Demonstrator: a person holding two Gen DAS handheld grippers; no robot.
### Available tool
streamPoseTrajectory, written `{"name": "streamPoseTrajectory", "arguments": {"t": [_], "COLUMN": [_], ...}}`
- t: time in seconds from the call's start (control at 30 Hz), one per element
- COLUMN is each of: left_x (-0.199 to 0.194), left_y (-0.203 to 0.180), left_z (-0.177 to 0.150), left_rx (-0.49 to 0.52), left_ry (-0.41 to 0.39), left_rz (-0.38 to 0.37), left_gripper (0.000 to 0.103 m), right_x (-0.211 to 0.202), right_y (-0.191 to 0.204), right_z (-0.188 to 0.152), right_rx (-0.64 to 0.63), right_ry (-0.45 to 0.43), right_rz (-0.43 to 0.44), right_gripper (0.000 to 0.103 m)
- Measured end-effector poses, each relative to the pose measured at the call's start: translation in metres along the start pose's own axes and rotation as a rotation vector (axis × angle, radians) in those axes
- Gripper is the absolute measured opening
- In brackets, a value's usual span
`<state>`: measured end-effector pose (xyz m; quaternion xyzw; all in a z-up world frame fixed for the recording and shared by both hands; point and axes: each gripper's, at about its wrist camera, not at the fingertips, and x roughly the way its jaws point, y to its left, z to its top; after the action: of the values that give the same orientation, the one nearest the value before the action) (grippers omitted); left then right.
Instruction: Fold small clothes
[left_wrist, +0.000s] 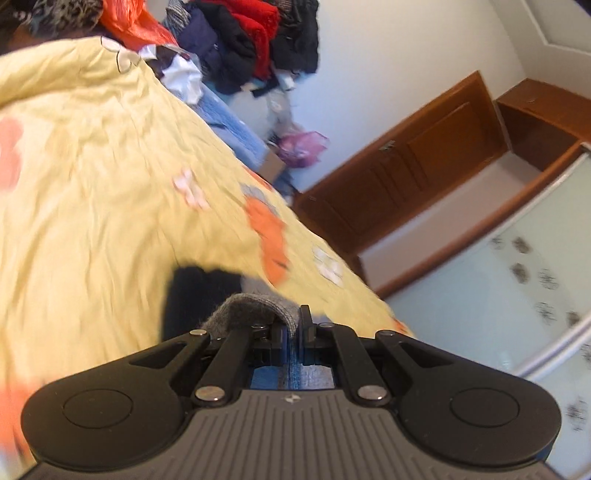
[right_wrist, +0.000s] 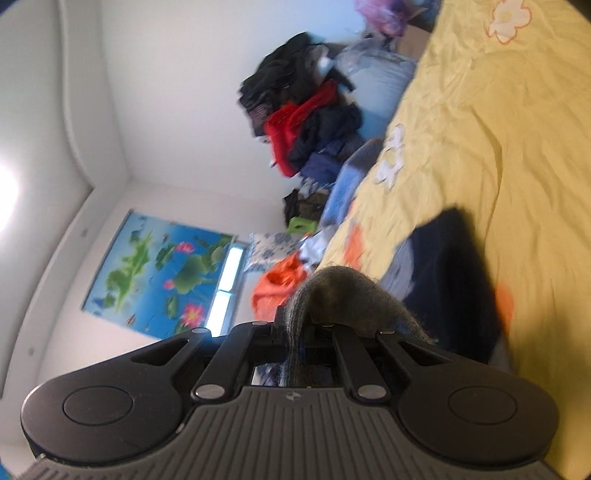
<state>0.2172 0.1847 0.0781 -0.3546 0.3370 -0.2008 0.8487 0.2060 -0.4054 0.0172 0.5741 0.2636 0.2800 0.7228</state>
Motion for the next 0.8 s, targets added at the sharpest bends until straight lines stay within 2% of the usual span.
{"name": "streamPoseTrajectory", "arguments": {"t": [0.1,0.17,0.27,0.3,0.33,0.37,0.43,0.5,0.53,0.57,0.6,0.67,0.73,0.8], "left_x": [0.035,0.054,0.072,0.074,0.075,0.074,0.062,0.038,0.025,0.011,-0.002,-0.031,-0.058,-0.077], "left_y": [0.019,0.036,0.059,0.065,0.071,0.076,0.075,0.062,0.054,0.043,0.034,0.021,0.02,0.03], "left_z": [0.016,0.023,0.031,0.033,0.036,0.039,0.04,0.038,0.032,0.021,0.008,-0.031,-0.073,-0.111], "left_rx": [-0.019,-0.066,-0.171,-0.21,-0.255,-0.302,-0.321,-0.276,-0.242,-0.201,-0.155,-0.078,-0.086,-0.167], "left_ry": [0.006,0.009,0.008,-0.001,-0.003,-0.005,-0.052,-0.096,-0.116,-0.127,-0.133,-0.135,-0.131,-0.118], "left_rz": [0.051,0.082,0.07,0.057,0.053,0.06,0.058,0.042,0.058,0.102,0.15,0.185,0.155,0.115], "left_gripper": [0.005,0.005,0.007,0.008,0.016,0.024,0.033,0.046,0.062,0.072,0.072,0.072,0.072,0.073], "right_x": [0.028,0.043,0.061,0.065,0.068,0.068,0.063,0.057,0.052,0.046,0.036,0.012,-0.017,-0.045], "right_y": [-0.027,-0.045,-0.066,-0.07,-0.072,-0.072,-0.065,-0.057,-0.05,-0.041,-0.031,-0.013,0.002,0.01], "right_z": [0.025,0.035,0.04,0.041,0.041,0.041,0.04,0.036,0.032,0.027,0.019,-0.005,-0.037,-0.066], "right_rx": [0.032,0.052,0.093,0.104,0.117,0.122,0.102,0.095,0.075,0.027,-0.036,-0.172,-0.304,-0.364], "right_ry": [-0.014,-0.02,-0.035,-0.045,-0.059,-0.086,-0.148,-0.145,-0.136,-0.126,-0.113,-0.081,-0.098,-0.12], "right_rz": [-0.063,-0.112,-0.182,-0.182,-0.173,-0.171,-0.149,-0.112,-0.113,-0.128,-0.151,-0.239,-0.339,-0.41], "right_gripper": [0.015,0.015,0.024,0.041,0.056,0.08,0.083,0.083,0.083,0.083,0.083,0.083,0.083,0.083]}}
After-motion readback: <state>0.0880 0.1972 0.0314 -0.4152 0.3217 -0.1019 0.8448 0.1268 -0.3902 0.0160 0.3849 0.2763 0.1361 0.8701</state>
